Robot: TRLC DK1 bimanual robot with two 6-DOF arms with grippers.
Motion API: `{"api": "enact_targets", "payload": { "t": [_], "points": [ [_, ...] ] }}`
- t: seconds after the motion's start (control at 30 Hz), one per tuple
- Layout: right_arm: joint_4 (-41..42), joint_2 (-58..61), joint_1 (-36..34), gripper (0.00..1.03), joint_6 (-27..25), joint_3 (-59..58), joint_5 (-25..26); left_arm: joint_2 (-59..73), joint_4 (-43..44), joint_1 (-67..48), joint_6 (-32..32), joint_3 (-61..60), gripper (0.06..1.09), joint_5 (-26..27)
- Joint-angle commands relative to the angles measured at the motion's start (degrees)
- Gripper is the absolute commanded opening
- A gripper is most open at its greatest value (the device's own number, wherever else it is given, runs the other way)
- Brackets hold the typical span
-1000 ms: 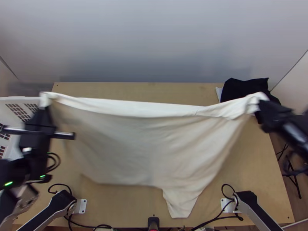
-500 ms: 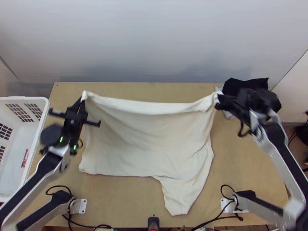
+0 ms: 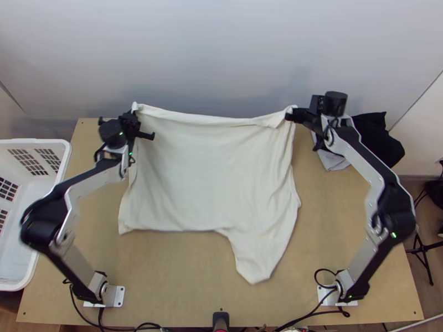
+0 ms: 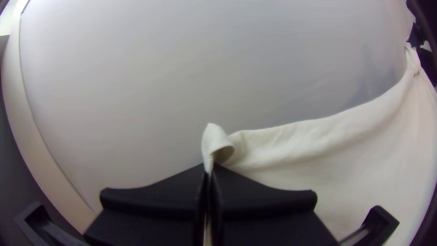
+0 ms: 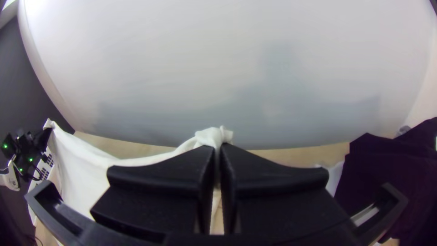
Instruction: Fold the t-shirt
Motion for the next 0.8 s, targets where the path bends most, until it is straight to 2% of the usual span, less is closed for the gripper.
{"api": "enact_targets", "payload": {
  "t": [0.0, 0.23, 0.5, 0.77],
  "points": [
    [0.48, 10.07, -0.63, 0.03, -0.52, 10.06, 2.48, 12.50, 1.12, -0.84, 1.46, 8.25, 0.09, -2.27],
    [-0.93, 4.36, 0.33, 0.03, -0.52, 1.71, 3.01, 12.59, 1.12, -0.31, 1.90, 5.70, 0.09, -2.36],
    [-0.23, -9.79, 1.91, 0.03, -0.35, -18.15, 3.97, 10.74, 3.75, 1.54, 4.19, -1.33, 0.09, -2.27],
    [0.13, -15.42, 2.88, 0.03, 0.44, -30.72, 4.15, 10.57, 5.86, 2.94, 5.07, -5.29, 0.09, -1.30]
  ]
}}
